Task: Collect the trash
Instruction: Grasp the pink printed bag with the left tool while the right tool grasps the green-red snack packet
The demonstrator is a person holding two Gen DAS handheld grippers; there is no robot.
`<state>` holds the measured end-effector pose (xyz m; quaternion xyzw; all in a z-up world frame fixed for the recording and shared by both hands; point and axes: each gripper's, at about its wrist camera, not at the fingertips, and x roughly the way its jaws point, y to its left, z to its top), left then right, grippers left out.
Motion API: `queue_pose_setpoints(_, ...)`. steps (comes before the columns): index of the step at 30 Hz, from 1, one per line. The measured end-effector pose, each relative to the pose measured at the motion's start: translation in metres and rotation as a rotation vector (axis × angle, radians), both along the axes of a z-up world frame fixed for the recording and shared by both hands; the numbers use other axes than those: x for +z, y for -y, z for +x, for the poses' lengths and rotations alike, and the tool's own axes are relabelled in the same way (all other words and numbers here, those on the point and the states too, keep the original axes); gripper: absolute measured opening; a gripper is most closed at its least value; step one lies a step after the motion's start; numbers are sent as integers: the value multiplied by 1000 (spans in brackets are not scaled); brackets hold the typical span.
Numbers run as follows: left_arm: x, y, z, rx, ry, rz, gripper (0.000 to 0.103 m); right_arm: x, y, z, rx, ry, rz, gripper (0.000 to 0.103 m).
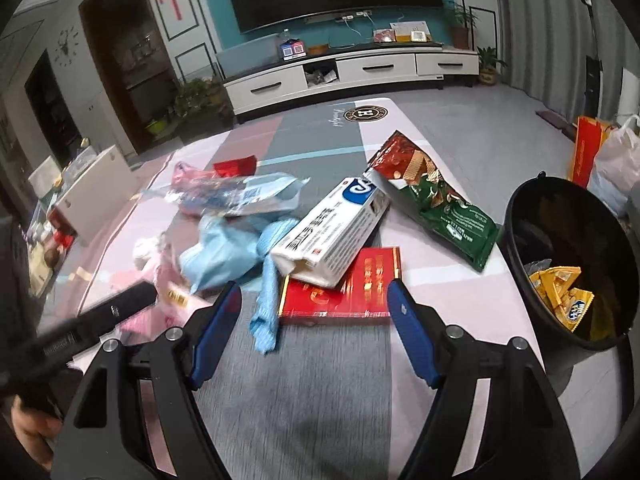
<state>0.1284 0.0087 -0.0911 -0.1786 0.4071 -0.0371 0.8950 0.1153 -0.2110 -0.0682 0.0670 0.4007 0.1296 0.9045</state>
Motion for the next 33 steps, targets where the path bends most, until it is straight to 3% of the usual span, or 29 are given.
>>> queue_pose_setpoints(1,-1,1,1,2,-2,8,96,-1,1,6,-2,-5,9,74)
queue_pose_setpoints(4,-5,4,4,-12,-10,12,64,-3,2,19,-10,-18,22,74)
queue_pose_setpoints(9,-5,-3,-2,-38,-9,-12,41,5,23,32,-61,11,28,74)
queue_pose_setpoints(12,4,-13,-13,-53,11,-84,37,8,41,44,-75,44,-17,74)
queue_pose_setpoints(15,27,-21,-29,-61,91,-124,36,7,48,58,-64,81,-145,74)
queue_pose_setpoints(18,43,-25,-37,-63,153,-130,36,1,49,73,-9,95,-225,74)
queue_pose_setpoints(26,30,-21,-20,-76,90,-181,36,-32,45,119,81,-2,-335,74)
queue_pose_setpoints(28,30,-18,-18,-73,90,-161,36,-37,47,123,79,-22,-328,64)
queue_pose_setpoints(29,30,-16,-17,-71,92,-147,36,-40,48,124,82,-38,-323,50)
queue_pose_setpoints(31,30,-14,-18,-74,93,-136,36,-42,49,124,76,-49,-321,44)
queue_pose_setpoints(33,31,-10,-18,-80,92,-130,36,-39,53,119,66,-32,-307,30)
